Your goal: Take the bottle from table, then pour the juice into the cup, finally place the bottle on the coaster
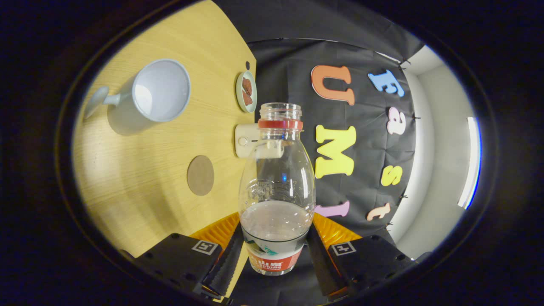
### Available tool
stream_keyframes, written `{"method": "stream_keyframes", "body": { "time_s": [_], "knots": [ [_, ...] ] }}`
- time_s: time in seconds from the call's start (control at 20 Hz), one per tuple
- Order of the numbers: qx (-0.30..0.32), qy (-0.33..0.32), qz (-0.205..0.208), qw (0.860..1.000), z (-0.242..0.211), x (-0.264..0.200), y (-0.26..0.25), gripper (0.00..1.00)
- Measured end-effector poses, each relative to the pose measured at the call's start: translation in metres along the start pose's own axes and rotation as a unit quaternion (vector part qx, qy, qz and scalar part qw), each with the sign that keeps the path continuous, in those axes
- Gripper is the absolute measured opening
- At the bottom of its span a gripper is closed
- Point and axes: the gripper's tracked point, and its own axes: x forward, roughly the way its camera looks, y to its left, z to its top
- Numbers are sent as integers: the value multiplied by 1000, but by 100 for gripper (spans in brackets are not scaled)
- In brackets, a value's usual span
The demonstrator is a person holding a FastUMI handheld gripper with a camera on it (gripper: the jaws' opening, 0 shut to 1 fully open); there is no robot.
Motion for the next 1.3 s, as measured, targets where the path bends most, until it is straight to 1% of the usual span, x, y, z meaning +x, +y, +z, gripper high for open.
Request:
{"method": "stream_keyframes", "body": {
  "time_s": [0.25, 0.6, 0.95, 1.3],
  "knots": [
    [-35, 5, -6, 999, -2, 0, -3, 82],
    [-78, -12, -18, 997, 16, -10, -8, 82],
    [-87, -5, -14, 996, 16, -13, -12, 82],
    [-103, -4, -21, 994, 17, -16, -15, 82]
  ]
}}
